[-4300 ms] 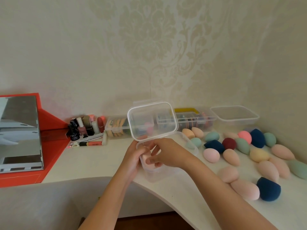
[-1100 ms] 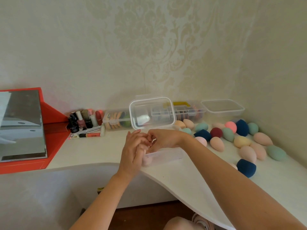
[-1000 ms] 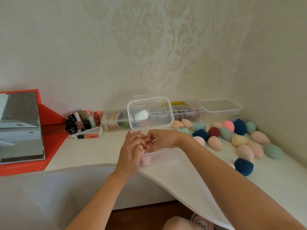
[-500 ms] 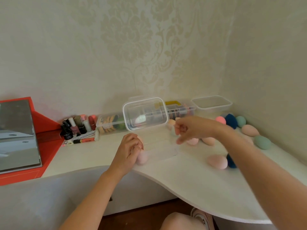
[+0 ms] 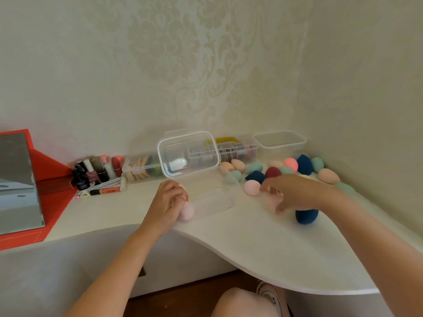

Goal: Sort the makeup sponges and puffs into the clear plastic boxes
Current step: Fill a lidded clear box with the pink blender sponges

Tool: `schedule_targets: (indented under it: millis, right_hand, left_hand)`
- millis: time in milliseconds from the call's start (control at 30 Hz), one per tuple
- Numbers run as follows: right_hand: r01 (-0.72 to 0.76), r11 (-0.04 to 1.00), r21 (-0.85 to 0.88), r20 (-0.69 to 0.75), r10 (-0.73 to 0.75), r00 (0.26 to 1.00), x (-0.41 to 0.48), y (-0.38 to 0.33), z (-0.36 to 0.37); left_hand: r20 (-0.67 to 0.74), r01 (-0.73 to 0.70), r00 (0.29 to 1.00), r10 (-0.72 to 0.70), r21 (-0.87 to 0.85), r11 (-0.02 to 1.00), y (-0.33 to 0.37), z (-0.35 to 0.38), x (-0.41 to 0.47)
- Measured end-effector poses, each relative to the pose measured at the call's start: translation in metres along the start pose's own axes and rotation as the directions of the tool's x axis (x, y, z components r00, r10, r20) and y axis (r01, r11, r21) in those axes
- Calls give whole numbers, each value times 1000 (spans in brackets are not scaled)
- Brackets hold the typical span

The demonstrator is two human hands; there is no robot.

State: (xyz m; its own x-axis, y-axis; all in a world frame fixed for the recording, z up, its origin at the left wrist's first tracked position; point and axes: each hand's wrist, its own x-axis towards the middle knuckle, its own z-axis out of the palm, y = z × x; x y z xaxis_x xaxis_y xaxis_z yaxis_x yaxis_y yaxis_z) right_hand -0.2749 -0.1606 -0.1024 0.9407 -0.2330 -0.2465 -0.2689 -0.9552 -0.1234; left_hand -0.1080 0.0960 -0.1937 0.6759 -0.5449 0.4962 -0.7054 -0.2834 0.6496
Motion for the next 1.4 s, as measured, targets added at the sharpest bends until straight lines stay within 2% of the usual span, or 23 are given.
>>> schedule_targets:
  millis: [133,233,333,433,700,933,1100,1233,1400]
  right_hand:
    - [98,993,67,-334,-70,940,12,-27,-18]
    - [219,942,255,-428,-93,899,31,-52,-25]
    - [298,873,387,-363,-153,919,55,-80,-18]
    - [308,884,351,-266,-221,938,79,-105,-2]
    - [327,899,291,-311,-234,921,112,-125,21]
    - [245,960,138,-350,-184,918,118,-128,26]
    - [266,884,385,-289,-158,944,118,-125,26]
    - [253,928,274,-325,-158,932,123,-119,32]
    - [306,906,291,-305,-215,928,115,-120,29]
  left_hand:
    - [3,22,1000,-22,0,1000,4,-1,-1]
    - [11,26,1000,-26,6,1000,5,-1,-2]
    - [17,21,1000,-21,19,1000,5,-1,-1]
    - [24,17,1000,-18,27,999,4,-2,-1]
    - [57,34,998,-35,25,999,0,-4,3]
    - [223,74,969,-109,157,985,2,-14,15]
    - [260,48,961,-96,186,981,4,-15,16]
    - [299,40,949,-100,201,979,6,-17,17]
    - [328,15,940,-88,217,976,11,-20,16]
